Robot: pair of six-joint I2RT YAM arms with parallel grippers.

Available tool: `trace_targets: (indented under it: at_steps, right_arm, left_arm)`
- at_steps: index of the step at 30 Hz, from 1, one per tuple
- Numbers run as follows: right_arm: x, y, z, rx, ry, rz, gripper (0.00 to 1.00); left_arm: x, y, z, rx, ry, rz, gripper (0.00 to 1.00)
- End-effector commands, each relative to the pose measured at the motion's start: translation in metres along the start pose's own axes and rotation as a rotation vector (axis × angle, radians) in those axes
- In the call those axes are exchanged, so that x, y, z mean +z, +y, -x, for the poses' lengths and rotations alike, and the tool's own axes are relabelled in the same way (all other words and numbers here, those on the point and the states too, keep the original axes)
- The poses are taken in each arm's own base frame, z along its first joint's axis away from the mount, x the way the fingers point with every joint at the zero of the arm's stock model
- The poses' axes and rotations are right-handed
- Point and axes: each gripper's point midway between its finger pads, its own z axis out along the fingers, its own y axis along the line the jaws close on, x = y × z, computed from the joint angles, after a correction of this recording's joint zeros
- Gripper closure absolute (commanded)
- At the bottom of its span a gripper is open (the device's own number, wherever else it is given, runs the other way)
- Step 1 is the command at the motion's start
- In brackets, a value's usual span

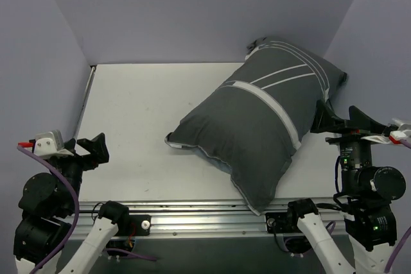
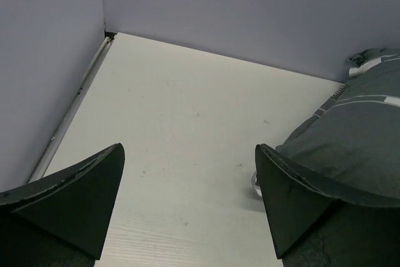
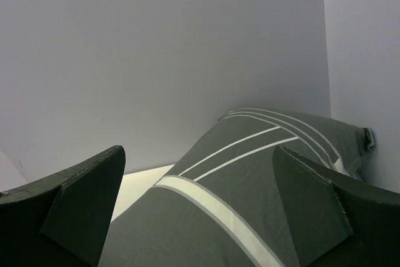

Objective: Remove the pillowcase from the pillow

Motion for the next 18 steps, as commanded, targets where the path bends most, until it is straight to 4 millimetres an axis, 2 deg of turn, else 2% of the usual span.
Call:
trace_targets:
  at_steps: [1, 4, 8, 12, 18]
  right_arm:
    - [0.007, -0.001, 0.002, 0.017, -0.014, -0.019, 0.0]
    - [0.014, -0.002, -0.015, 0.026, 0.036, -0.028, 0.0]
    - [0.027, -0.003, -0.053, 0.057, 0.167, -0.056, 0.0]
    - [0.042, 0.001, -0.102, 0.108, 0.322, -0.064, 0.0]
    - [0.048, -0.006, -0.188, 0.152, 0.555, -0.125, 0.0]
  left_arm:
    - [0.003, -0.006, 0.001, -0.016, 0.009, -0.022, 0.06]
    - [0.006, -0.006, -0.006, -0.004, 0.027, -0.017, 0.06]
    - [0.014, -0.009, -0.022, 0.012, 0.073, -0.018, 0.06]
    - [0.023, -0.014, -0.039, 0.015, 0.121, -0.024, 0.06]
    - [0.045, -0.021, -0.075, 0.04, 0.214, -0.025, 0.06]
